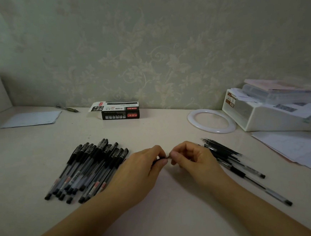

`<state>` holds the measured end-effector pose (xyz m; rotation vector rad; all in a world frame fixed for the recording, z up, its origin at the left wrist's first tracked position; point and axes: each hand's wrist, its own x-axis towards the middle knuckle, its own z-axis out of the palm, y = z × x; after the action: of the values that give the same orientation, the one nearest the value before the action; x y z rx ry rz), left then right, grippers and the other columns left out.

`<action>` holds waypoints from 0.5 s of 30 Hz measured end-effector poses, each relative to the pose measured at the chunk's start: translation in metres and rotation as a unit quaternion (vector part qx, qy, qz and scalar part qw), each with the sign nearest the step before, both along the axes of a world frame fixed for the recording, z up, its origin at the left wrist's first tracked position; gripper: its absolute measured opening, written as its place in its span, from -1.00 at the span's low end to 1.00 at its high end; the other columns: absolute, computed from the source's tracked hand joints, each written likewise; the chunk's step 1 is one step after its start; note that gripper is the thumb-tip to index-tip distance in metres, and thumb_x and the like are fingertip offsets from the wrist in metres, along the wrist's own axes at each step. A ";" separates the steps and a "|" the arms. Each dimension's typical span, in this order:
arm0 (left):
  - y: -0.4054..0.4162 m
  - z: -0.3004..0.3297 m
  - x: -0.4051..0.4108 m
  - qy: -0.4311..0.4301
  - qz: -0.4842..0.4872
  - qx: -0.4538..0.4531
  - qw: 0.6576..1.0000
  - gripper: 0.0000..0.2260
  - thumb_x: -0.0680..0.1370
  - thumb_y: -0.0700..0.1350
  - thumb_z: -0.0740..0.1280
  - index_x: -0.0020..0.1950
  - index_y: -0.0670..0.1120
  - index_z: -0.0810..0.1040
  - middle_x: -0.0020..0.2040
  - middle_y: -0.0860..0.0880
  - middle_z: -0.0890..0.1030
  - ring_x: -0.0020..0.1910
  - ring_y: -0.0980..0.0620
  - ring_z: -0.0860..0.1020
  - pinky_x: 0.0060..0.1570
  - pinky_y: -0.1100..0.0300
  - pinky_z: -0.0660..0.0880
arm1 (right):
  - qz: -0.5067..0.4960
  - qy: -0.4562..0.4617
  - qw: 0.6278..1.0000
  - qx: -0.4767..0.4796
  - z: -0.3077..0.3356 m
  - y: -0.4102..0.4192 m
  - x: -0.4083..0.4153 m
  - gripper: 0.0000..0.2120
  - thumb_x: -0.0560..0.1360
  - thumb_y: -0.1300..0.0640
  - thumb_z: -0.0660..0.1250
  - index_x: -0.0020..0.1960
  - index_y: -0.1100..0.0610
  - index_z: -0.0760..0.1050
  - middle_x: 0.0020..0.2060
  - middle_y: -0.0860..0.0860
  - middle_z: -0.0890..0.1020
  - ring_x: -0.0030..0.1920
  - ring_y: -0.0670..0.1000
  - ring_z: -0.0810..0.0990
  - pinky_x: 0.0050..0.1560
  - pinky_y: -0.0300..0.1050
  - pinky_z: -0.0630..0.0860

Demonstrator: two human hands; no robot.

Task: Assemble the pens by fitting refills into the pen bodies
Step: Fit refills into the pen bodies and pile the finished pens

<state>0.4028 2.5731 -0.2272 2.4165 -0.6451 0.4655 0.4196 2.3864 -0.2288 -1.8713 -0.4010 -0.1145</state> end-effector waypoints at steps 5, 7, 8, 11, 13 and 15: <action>0.000 0.001 -0.001 -0.009 0.003 -0.009 1.000 -0.89 0.63 0.06 0.13 0.12 0.19 0.41 -0.32 0.27 0.45 -0.30 0.20 0.45 -0.40 0.26 0.29 | -0.066 0.029 0.993 0.089 0.002 -0.003 0.002 -0.94 0.52 0.09 0.41 -0.14 -0.02 0.62 -0.27 -0.04 0.69 -0.29 -0.19 0.59 -0.20 -0.32 0.48; 0.001 0.002 0.000 -0.009 0.006 -0.013 1.000 -0.88 0.64 0.06 0.13 0.13 0.19 0.41 -0.32 0.26 0.45 -0.29 0.19 0.45 -0.39 0.25 0.32 | -0.101 0.008 0.993 0.063 0.003 -0.007 0.002 -0.93 0.47 0.07 0.46 -0.18 0.00 0.61 -0.29 -0.05 0.68 -0.29 -0.16 0.60 -0.21 -0.26 0.48; 0.001 0.001 0.000 -0.010 0.007 -0.014 1.000 -0.88 0.64 0.05 0.13 0.12 0.19 0.41 -0.34 0.24 0.45 -0.30 0.18 0.46 -0.37 0.23 0.36 | -0.104 -0.017 0.994 0.021 0.003 -0.008 0.001 -0.91 0.44 0.06 0.49 -0.21 -0.01 0.60 -0.30 -0.07 0.67 -0.29 -0.14 0.60 -0.22 -0.25 0.50; 0.002 0.001 0.000 -0.010 0.011 -0.011 1.000 -0.88 0.63 0.05 0.14 0.13 0.18 0.41 -0.35 0.23 0.42 -0.31 0.20 0.45 -0.33 0.23 0.38 | -0.076 -0.083 0.987 -0.111 0.003 -0.006 -0.003 -0.89 0.40 0.03 0.51 -0.24 -0.03 0.59 -0.35 -0.14 0.62 -0.36 -0.16 0.52 -0.32 -0.33 0.43; 0.002 0.000 0.001 -0.008 0.013 -0.007 1.000 -0.88 0.63 0.05 0.14 0.14 0.17 0.42 -0.35 0.20 0.42 -0.31 0.19 0.44 -0.31 0.22 0.40 | -0.066 -0.093 0.978 -0.173 0.000 -0.005 -0.003 -0.90 0.39 0.02 0.51 -0.23 -0.03 0.59 -0.38 -0.15 0.59 -0.38 -0.16 0.46 -0.34 -0.35 0.36; 0.002 0.000 0.001 -0.008 0.015 -0.007 1.000 -0.88 0.63 0.05 0.14 0.13 0.17 0.41 -0.36 0.17 0.42 -0.31 0.18 0.44 -0.33 0.23 0.38 | -0.060 -0.089 0.971 -0.214 -0.002 -0.004 -0.003 -0.90 0.40 -0.01 0.49 -0.21 -0.02 0.60 -0.37 -0.11 0.56 -0.36 -0.16 0.45 -0.33 -0.33 0.34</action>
<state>0.4041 2.5748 -0.2273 2.4142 -0.6116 0.5012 0.4163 2.3825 -0.2304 -2.3226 -0.4629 -0.2989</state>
